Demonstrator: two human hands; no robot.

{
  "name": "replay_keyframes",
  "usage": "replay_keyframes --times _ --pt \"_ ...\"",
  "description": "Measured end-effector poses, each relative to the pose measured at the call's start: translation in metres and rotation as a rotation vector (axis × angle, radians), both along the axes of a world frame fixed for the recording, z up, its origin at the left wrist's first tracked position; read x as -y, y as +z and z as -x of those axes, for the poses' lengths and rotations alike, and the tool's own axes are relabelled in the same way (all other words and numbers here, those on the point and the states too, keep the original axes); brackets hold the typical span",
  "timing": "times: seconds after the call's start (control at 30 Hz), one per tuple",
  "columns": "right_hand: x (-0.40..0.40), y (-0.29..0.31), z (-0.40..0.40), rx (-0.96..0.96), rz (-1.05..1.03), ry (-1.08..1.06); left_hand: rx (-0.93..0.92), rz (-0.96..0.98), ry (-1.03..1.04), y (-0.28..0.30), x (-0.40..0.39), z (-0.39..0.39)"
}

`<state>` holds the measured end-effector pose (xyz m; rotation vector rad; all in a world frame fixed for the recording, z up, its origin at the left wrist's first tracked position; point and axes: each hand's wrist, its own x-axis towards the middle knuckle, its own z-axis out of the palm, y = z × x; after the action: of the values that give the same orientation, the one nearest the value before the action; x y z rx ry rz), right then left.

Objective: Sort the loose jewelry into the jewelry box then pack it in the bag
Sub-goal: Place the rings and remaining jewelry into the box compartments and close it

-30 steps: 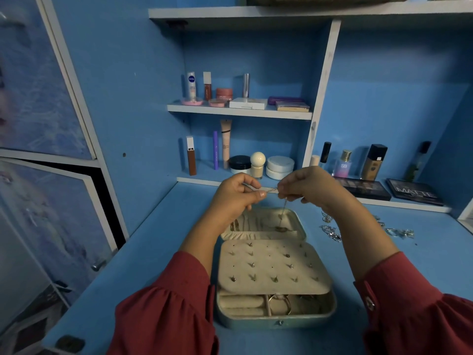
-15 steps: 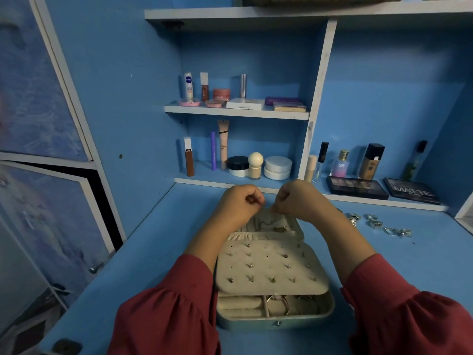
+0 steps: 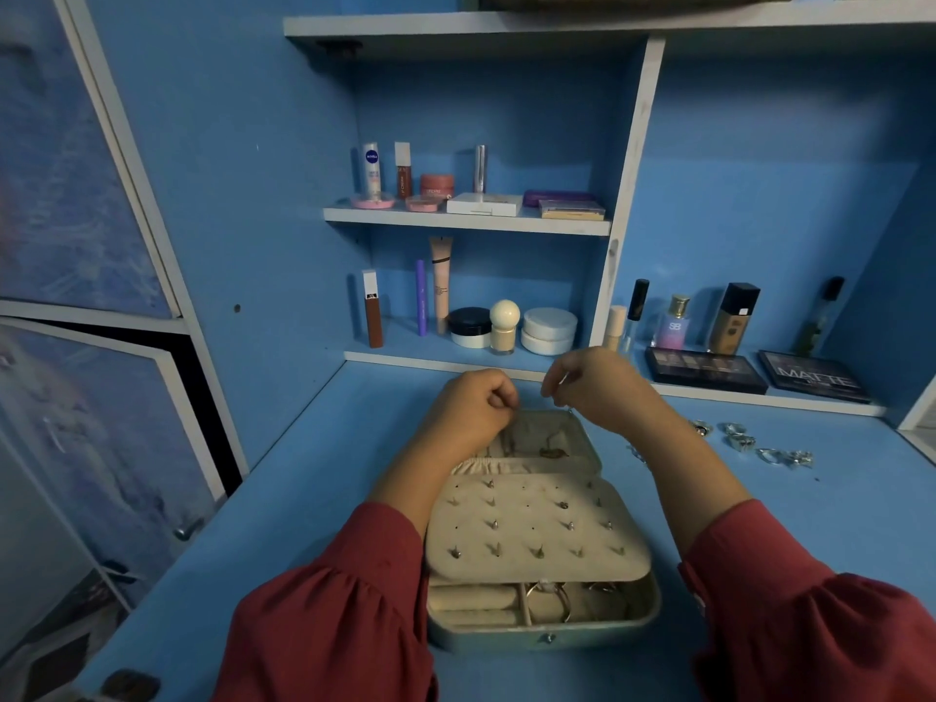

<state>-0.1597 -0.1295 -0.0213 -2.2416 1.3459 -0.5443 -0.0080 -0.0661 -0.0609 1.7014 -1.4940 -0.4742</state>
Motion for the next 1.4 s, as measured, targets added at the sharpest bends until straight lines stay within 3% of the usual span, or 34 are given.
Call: replay_keyframes --times 0.37,0.7,0.87,1.07,1.4 --pt "-0.003 -0.011 -0.006 -0.361 0.039 0.053 0.261 -0.068 -0.025 0.002 -0.002 0.003" --pt "0.002 -0.015 -0.012 -0.531 0.079 0.061 0.436 -0.105 -0.072 0.001 -0.001 0.002" --pt "0.004 -0.015 -0.014 -0.528 0.030 0.053 0.464 -0.135 -0.098 0.000 0.000 0.002" --pt "0.003 -0.012 -0.012 -0.476 -0.020 0.029 0.425 -0.154 -0.111 0.003 -0.002 0.004" --pt "-0.013 0.016 0.001 -0.399 -0.151 0.170 0.085 -0.186 -0.254 0.012 -0.009 0.011"
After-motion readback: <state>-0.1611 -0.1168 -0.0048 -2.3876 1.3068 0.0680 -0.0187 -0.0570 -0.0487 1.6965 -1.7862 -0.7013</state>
